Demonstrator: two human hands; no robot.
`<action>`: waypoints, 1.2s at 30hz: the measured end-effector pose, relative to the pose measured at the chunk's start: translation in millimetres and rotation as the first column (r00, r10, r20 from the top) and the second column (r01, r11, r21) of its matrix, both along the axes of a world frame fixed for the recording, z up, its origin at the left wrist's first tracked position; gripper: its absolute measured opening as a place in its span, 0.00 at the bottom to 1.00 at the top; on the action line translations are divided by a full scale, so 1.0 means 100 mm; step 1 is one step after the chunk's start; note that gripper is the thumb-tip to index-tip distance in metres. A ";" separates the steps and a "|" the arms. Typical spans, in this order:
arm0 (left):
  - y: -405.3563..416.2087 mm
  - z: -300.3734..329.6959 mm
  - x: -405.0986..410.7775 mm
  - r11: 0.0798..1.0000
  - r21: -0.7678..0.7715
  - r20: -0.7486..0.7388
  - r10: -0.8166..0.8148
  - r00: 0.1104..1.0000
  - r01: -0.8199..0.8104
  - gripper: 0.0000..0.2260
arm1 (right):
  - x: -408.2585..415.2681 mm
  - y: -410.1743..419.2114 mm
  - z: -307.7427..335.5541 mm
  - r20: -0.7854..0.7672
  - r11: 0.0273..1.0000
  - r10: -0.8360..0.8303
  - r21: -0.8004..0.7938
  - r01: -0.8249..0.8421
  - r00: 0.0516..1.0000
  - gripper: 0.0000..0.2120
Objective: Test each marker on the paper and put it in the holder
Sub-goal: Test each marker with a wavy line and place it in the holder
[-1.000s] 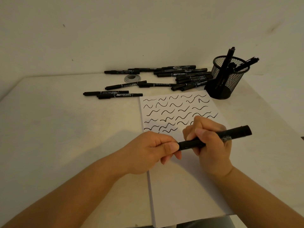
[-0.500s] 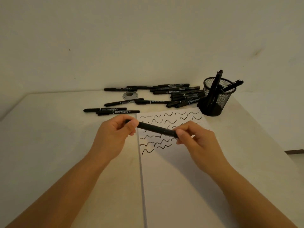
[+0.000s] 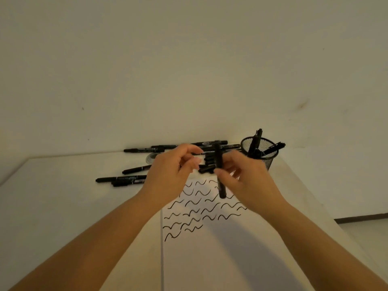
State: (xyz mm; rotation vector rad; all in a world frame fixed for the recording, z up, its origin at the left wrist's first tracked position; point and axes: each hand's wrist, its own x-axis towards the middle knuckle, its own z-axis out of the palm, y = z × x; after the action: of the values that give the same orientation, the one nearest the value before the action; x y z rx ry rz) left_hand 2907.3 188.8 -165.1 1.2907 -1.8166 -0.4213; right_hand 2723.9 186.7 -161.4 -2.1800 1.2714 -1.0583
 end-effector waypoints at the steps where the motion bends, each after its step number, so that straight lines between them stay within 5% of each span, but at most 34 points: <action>1: -0.13 -0.06 0.01 0.999 0.039 0.135 0.033 0.990 -0.039 0.07 | -0.06 -0.07 0.05 0.040 0.999 -0.051 -0.003 0.051 0.998 0.06; 4: -0.51 -0.27 0.10 0.981 0.101 0.389 0.116 0.914 -0.167 0.08 | -0.25 -0.26 0.20 0.166 0.985 -0.171 -0.007 0.174 0.971 0.08; 9: -1.05 -0.42 0.23 0.955 0.201 0.443 0.110 0.890 -0.218 0.09 | -0.47 -0.50 0.34 0.326 0.958 -0.252 -0.048 0.282 0.911 0.15; 19: -1.55 -0.66 0.15 0.960 0.126 0.626 0.119 0.770 -0.251 0.10 | -0.60 -0.66 0.10 0.153 0.915 -0.375 -0.099 0.392 0.914 0.34; 25: -1.62 -0.72 0.09 0.951 0.140 0.686 0.108 0.720 -0.276 0.10 | -0.58 -0.73 -0.11 -0.035 0.925 -0.369 -0.110 0.363 0.929 0.23; 36: -1.63 -0.73 0.08 0.959 0.084 0.764 0.113 0.635 -0.271 0.13 | -0.54 -0.77 -0.22 -0.059 0.921 -0.381 -0.113 0.373 0.923 0.08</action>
State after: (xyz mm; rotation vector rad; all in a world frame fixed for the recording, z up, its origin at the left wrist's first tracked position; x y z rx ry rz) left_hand 2915.4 25.8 -238.4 1.9852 -2.3051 0.1147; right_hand 2669.4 109.6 -183.8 -2.1147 1.7631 -1.2095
